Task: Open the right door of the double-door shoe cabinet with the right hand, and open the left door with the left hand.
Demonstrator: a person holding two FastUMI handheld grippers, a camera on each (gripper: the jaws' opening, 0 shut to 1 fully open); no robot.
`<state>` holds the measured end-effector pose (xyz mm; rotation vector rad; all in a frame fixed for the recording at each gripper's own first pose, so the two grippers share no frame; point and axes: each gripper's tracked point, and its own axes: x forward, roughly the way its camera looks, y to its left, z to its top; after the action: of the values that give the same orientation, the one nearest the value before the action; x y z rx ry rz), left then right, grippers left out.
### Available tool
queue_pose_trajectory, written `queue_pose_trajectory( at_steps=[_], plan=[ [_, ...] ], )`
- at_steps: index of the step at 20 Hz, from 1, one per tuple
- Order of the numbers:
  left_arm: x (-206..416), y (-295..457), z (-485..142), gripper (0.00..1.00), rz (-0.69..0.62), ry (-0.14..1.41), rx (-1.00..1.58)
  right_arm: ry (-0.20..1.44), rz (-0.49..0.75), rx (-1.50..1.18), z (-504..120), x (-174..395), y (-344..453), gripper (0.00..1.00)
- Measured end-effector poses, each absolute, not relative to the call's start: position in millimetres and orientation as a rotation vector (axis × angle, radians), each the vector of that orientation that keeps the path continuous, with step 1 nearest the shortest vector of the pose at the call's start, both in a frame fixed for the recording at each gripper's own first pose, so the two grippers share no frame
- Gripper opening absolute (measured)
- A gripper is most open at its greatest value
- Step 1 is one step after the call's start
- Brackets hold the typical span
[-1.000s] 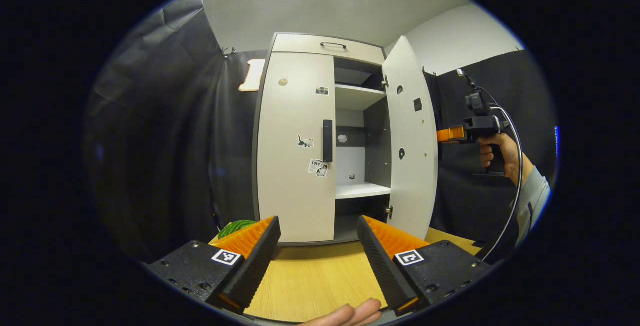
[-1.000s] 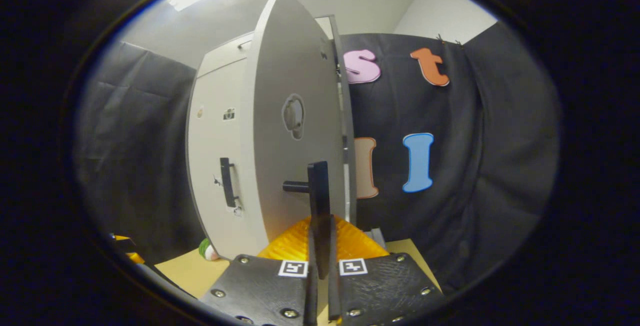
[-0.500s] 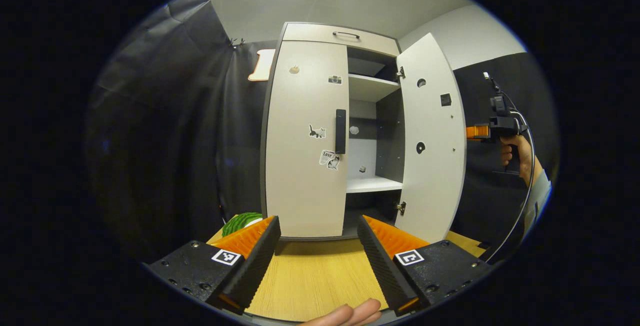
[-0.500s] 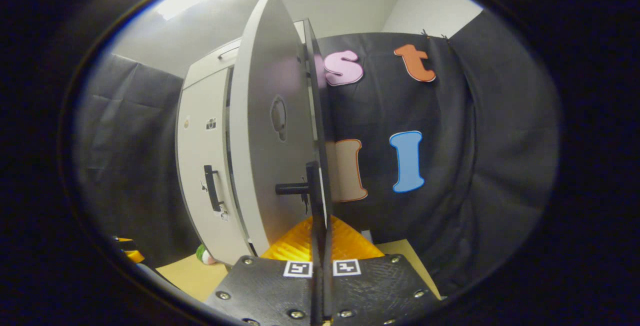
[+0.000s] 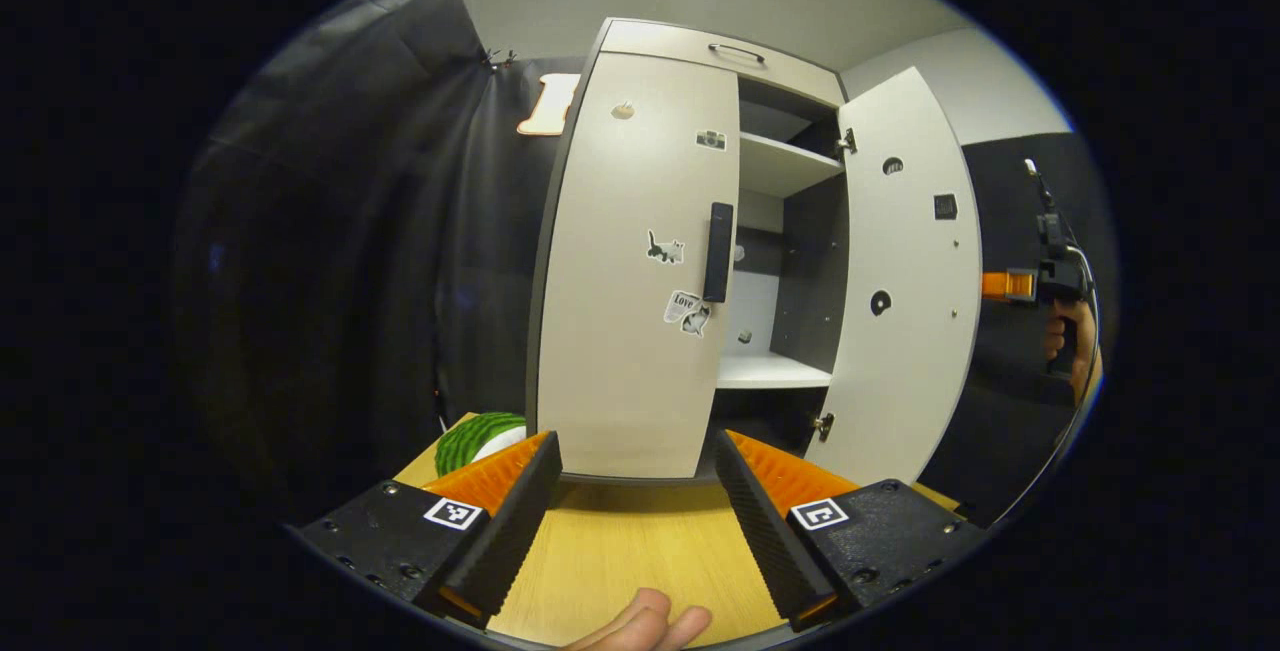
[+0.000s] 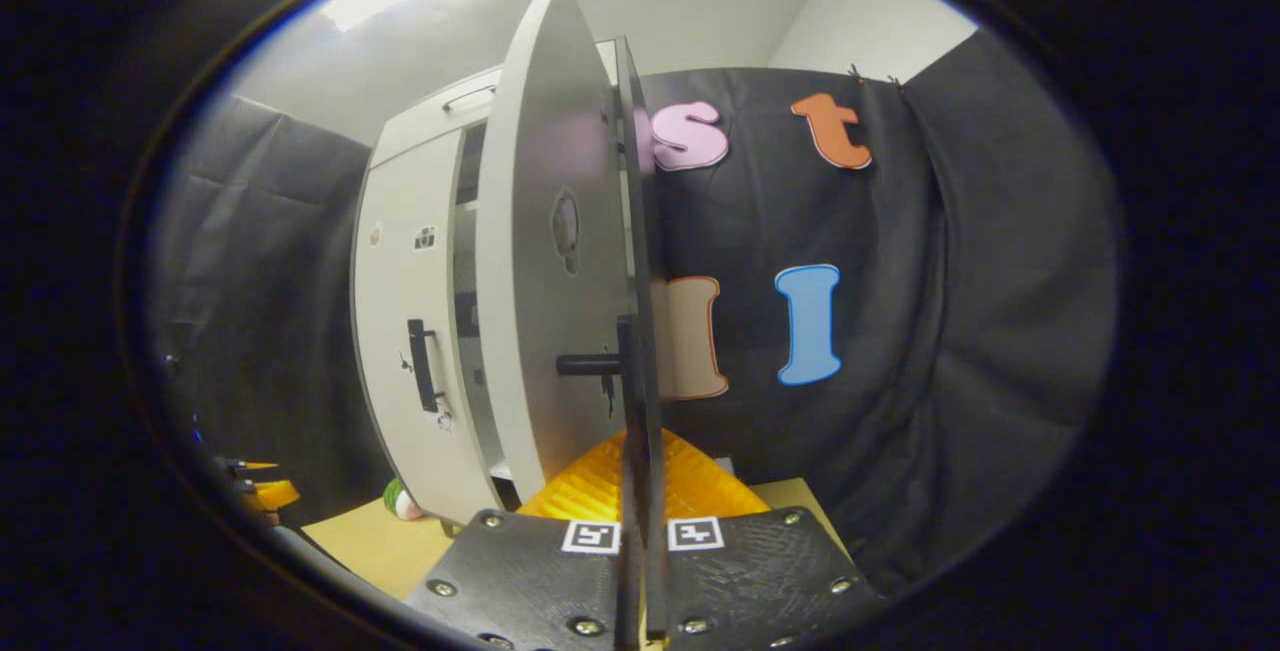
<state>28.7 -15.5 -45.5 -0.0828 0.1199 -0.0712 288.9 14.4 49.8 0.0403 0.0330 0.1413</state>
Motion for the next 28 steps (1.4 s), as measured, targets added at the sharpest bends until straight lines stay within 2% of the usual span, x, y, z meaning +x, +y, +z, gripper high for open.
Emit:
queue_pose_trajectory(
  at_steps=[2,3,4,7,9,11,13,14,15,19,24,28],
  plan=[
    [38,-20,-36,0.96,-0.098,0.102,-0.106,0.008,0.114,0.034,54,284,7,0.06],
    [44,-21,-33,0.96,-0.102,0.098,-0.103,-0.010,0.098,0.033,55,275,3,0.24],
    [48,-22,-29,0.96,-0.102,0.093,-0.095,-0.031,0.096,0.031,53,259,1,0.27],
    [64,-26,-19,0.96,-0.094,0.092,-0.059,-0.079,0.106,0.068,51,221,7,0.84],
    [74,-33,-16,0.95,-0.095,0.106,-0.049,-0.070,0.057,0.077,43,200,0,1.00],
    [87,-42,-11,0.96,-0.108,0.114,-0.057,-0.056,0.004,0.051,30,179,-4,0.97],
    [103,-49,-4,0.99,-0.111,0.119,-0.062,-0.030,-0.031,0.042,9,156,0,1.00],
    [113,-56,0,0.95,-0.121,0.119,-0.060,-0.025,-0.028,0.050,-2,145,8,1.00],
    [123,-64,3,0.96,-0.136,0.122,-0.056,-0.026,-0.012,0.065,-11,133,17,0.98],
    [173,-75,24,0.96,-0.117,0.086,-0.027,-0.039,0.045,0.098,-47,100,50,1.00],
    [224,-91,42,0.95,-0.096,0.071,0.022,-0.069,0.019,0.089,-67,74,64,0.98],
    [255,-107,70,0.94,-0.080,-0.032,0.081,-0.097,0.014,0.099,-66,64,70,1.00]
  ],
)
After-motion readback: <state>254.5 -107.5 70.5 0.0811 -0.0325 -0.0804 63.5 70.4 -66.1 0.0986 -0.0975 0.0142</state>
